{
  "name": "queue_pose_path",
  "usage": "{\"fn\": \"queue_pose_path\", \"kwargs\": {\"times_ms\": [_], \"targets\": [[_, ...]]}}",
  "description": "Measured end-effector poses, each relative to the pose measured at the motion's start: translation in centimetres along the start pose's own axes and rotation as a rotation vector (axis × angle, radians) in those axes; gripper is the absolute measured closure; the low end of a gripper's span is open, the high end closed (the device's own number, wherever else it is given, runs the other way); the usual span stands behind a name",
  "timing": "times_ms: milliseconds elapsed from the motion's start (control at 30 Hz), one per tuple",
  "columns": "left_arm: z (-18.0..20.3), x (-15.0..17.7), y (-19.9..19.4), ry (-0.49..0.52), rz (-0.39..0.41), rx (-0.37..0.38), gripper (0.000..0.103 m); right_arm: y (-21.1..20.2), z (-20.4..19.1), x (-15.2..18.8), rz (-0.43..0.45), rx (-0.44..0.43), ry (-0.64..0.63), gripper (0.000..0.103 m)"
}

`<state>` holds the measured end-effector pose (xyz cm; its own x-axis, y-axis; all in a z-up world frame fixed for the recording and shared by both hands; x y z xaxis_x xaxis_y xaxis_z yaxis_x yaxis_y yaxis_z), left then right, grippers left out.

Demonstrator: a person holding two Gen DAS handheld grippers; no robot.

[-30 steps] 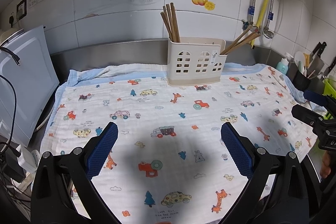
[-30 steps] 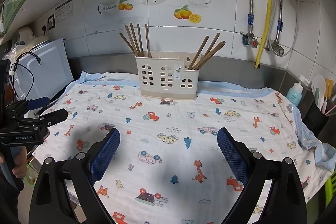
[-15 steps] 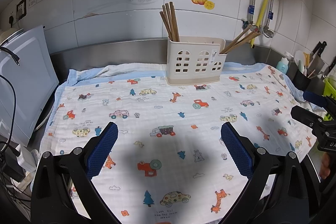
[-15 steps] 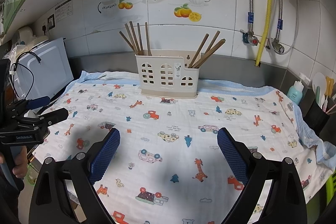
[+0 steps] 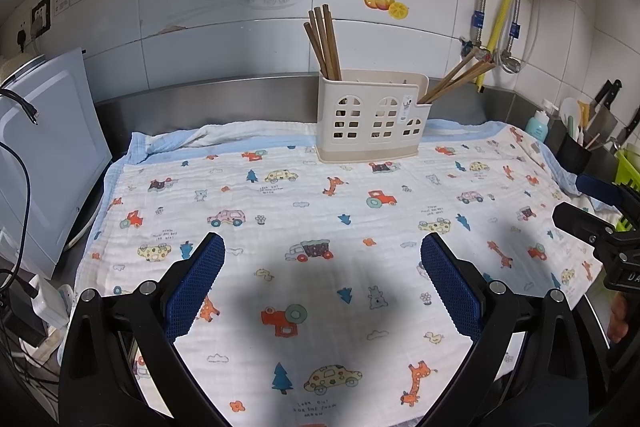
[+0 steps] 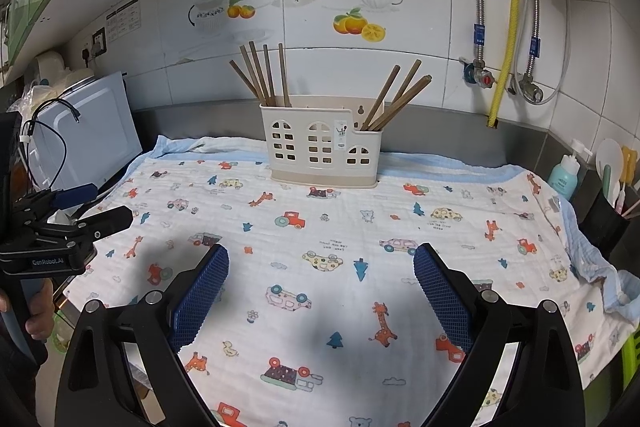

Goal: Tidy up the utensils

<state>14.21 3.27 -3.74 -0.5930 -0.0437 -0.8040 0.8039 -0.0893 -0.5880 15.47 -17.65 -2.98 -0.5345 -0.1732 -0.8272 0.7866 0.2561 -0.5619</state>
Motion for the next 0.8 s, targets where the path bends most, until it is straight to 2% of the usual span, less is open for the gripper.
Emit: {"fn": "queue_pose_path", "kwargs": {"times_ms": [800], "targets": [[0.04,0.15,0.1,0.007,-0.003,0.0,0.006,0.29,-0.38,0.33,-0.008,-0.007,-0.002,0.012]]}}
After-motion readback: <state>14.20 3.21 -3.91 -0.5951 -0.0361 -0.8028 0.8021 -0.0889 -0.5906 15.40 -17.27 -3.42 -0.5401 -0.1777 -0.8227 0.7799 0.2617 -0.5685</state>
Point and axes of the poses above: each gripper's, at about its wrist camera, not at the fingertips, and y roughly the way its jaws point, z to its right, x to its underside, the point moved 7 cm from there along y, roughly the way its jaws point, and after that the axes turned 3 degrees about x, right-handed, at the moved point
